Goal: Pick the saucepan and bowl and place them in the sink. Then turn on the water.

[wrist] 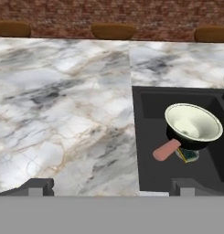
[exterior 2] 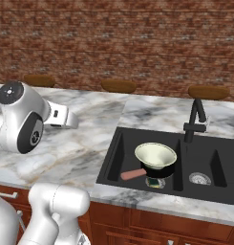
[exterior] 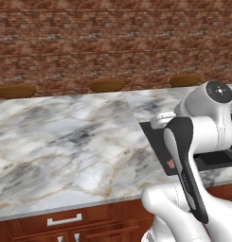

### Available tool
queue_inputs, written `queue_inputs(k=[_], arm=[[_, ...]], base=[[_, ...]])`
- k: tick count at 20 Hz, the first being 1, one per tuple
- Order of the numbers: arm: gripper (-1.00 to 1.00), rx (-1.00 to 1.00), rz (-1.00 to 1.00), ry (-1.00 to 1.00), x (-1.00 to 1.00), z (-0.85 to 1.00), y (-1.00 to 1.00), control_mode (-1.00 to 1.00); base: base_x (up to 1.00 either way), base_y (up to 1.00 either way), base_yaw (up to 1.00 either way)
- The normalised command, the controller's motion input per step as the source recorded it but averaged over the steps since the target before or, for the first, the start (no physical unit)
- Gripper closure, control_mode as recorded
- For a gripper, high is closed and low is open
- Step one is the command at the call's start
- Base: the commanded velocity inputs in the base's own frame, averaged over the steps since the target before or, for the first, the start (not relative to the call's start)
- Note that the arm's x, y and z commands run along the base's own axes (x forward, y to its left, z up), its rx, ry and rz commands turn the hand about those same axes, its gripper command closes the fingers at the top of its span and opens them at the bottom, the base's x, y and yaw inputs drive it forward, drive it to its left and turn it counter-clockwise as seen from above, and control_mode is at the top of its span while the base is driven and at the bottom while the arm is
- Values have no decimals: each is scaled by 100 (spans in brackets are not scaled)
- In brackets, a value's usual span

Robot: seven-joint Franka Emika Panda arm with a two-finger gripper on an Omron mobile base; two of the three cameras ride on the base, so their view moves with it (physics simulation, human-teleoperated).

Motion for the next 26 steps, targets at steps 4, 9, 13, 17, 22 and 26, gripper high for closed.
queue_inputs(k=[4, 9, 13, 17, 22, 26], arm=[[-100, 0, -6, -1, -1, 0, -13, -100], [-100, 0, 0, 0, -2, 0, -1, -100], [-100, 0, 0, 0, -5, 0, 0, 100], [-100, 0, 0, 0, 0, 0, 0, 100], [-100, 0, 0, 0, 0, 0, 0, 100], [-100, 0, 0, 0, 0, 0, 0, 100]], base=[[0, 0, 0], [0, 0, 0], [-3, -1, 0], [-33, -12, 0], [-54, -28, 0], [-48, -43, 0]])
